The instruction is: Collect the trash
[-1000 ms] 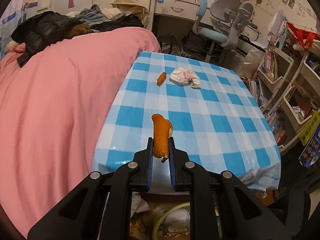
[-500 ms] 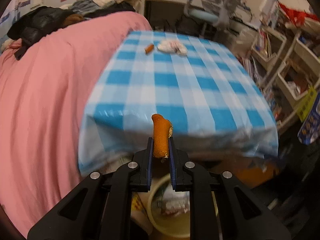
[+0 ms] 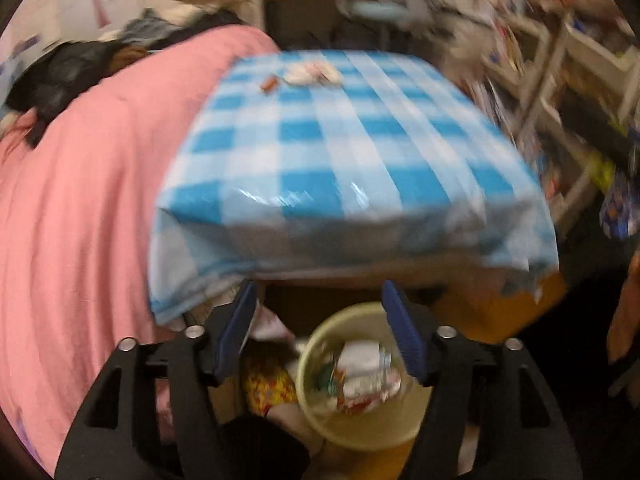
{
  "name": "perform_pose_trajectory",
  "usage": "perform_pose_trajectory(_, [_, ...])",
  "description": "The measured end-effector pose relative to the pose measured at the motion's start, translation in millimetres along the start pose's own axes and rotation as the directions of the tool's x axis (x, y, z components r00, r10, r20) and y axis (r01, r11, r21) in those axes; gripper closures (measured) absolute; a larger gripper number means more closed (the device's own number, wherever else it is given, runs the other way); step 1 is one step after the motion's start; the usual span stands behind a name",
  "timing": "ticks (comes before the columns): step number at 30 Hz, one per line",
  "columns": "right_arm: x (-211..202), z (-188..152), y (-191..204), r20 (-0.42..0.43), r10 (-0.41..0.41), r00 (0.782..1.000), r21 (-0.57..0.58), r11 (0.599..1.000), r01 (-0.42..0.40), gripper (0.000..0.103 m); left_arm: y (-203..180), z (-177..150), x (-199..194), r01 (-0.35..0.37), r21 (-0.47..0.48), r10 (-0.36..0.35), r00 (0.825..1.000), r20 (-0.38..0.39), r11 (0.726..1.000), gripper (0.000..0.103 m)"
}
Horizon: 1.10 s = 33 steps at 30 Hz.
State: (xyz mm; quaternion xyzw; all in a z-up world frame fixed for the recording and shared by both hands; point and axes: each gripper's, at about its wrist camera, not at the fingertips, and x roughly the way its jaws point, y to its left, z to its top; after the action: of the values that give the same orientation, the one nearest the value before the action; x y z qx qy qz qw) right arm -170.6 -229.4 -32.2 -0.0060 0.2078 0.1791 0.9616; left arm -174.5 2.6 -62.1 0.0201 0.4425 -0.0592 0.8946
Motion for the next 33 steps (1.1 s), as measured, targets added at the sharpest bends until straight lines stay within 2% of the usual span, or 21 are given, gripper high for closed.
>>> perform_pose_trajectory(3, [1,-1,6,0.006,-0.011,1.0,-0.027,1.0,0.011,0.012,23,9,-7,-0.073,-0.118,0.082,0.994,0.07,0.99,0.023])
perform_pose_trajectory(6, [3,-4,13,0.007,-0.018,1.0,-0.063,0.998,0.018,0.011,43,12,-9,-0.153,-0.21,0.175,0.981,0.089,0.966,0.02])
perform_pose_trajectory(10, [7,-9,23,-0.007,-0.008,1.0,-0.093,0.996,0.007,0.01,57,13,-7,-0.176,-0.279,0.206,0.975,0.082,0.944,0.018])
perform_pose_trajectory(21, [11,-14,29,-0.033,-0.011,0.999,-0.111,0.994,0.007,0.01,41,11,-10,-0.234,-0.207,0.261,0.958,0.116,0.95,0.015])
perform_pose_trajectory(33, [14,-17,33,-0.047,-0.013,0.999,-0.126,0.992,0.007,0.01,43,11,-8,-0.229,-0.222,0.257,0.96,0.107,0.948,0.014])
